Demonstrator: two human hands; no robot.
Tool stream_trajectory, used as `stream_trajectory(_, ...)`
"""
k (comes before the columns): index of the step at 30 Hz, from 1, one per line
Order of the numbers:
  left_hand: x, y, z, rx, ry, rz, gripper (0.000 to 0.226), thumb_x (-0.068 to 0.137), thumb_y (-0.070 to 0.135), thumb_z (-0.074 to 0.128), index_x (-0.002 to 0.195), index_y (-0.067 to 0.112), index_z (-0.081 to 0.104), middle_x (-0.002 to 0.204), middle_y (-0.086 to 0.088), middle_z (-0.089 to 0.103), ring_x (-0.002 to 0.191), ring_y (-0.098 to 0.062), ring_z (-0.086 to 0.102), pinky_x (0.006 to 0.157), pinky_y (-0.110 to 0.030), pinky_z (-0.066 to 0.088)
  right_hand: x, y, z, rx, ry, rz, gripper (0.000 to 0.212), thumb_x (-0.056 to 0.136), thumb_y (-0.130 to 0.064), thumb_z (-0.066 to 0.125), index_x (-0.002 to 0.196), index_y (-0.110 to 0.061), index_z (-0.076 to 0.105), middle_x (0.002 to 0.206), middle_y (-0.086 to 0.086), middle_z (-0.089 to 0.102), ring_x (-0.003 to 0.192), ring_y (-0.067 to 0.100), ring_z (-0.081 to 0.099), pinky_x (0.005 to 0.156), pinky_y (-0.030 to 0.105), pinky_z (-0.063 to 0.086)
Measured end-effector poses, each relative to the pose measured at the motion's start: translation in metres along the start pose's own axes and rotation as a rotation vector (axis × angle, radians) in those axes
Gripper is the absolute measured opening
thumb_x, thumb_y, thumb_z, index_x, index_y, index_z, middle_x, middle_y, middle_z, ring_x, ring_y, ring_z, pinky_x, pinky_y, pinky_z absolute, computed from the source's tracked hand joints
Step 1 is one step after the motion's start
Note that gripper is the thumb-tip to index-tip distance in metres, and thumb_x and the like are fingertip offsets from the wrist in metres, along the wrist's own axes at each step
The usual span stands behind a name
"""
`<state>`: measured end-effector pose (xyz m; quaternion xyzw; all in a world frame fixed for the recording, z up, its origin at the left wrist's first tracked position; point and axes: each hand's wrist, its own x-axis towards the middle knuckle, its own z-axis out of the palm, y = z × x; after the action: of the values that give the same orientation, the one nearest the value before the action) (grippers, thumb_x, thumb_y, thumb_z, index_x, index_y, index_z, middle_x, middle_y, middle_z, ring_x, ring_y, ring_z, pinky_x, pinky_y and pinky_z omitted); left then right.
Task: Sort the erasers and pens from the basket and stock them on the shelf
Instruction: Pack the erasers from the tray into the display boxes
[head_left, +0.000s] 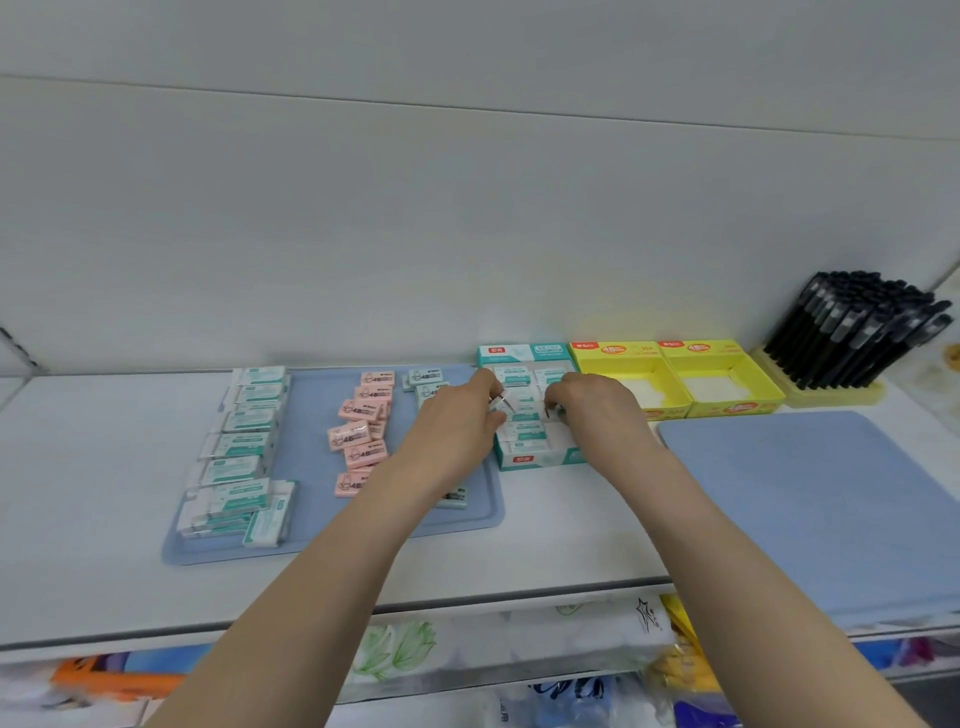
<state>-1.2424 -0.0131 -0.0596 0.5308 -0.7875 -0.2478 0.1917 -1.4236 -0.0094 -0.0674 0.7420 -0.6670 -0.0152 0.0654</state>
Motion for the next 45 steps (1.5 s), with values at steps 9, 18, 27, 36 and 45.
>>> stream_trajectory(9, 0.005, 0.018, 0.005, -0.431, 0.039, 0.044, 0.016, 0.092, 0.017, 0.061, 0.106, 0.024, 0.059, 0.099, 0.009, 0.065, 0.078, -0.008, 0.069, 0.081, -0.037, 0.056, -0.017, 0.003, -0.03, 1.579, 0.018, 0.225, 0.018, 0.084, -0.002, 0.072, 0.097, -0.014, 0.069, 0.08, 0.002, 0.068, 0.072, 0.009, 0.065, 0.066, 0.021, 0.055)
stream_trajectory(18, 0.007, -0.004, 0.018, 0.25, -0.024, 0.229, 0.022, 0.093, 0.021, 0.054, 0.104, 0.02, 0.072, 0.107, -0.002, 0.067, 0.103, -0.022, 0.057, 0.083, -0.035, 0.049, -0.017, 0.022, -0.024, 0.516, -0.147, -0.013, 0.032, 0.085, -0.007, 0.065, 0.111, -0.024, 0.074, 0.105, 0.001, 0.069, 0.095, 0.017, 0.062, 0.084, 0.028, 0.048)
stream_trajectory(27, 0.012, -0.009, 0.023, 0.327, -0.049, 0.241, 0.024, 0.093, 0.018, 0.048, 0.093, 0.016, 0.072, 0.098, -0.006, 0.065, 0.091, -0.024, 0.057, 0.074, -0.035, 0.051, -0.013, 0.009, -0.025, 0.223, -0.174, -0.035, 0.026, 0.084, -0.023, 0.071, 0.11, -0.025, 0.071, 0.11, -0.002, 0.069, 0.101, 0.019, 0.061, 0.08, 0.026, 0.046)
stream_trajectory(36, 0.012, -0.009, 0.023, 0.344, -0.044, 0.266, 0.025, 0.094, 0.02, 0.049, 0.1, 0.016, 0.073, 0.101, -0.004, 0.065, 0.095, -0.023, 0.056, 0.074, -0.037, 0.051, -0.004, 0.0, -0.027, 0.149, -0.225, -0.068, 0.023, 0.079, -0.009, 0.069, 0.098, -0.023, 0.065, 0.104, 0.001, 0.059, 0.097, 0.022, 0.058, 0.07, 0.025, 0.039)
stream_trajectory(45, 0.003, -0.011, 0.015, 0.292, -0.053, 0.264, 0.026, 0.096, 0.02, 0.048, 0.103, 0.015, 0.072, 0.104, -0.004, 0.065, 0.099, -0.023, 0.058, 0.079, -0.037, 0.051, -0.003, -0.001, -0.021, 0.186, -0.163, 0.023, 0.024, 0.085, -0.011, 0.062, 0.103, -0.024, 0.071, 0.113, 0.004, 0.067, 0.101, 0.023, 0.061, 0.076, 0.026, 0.044)
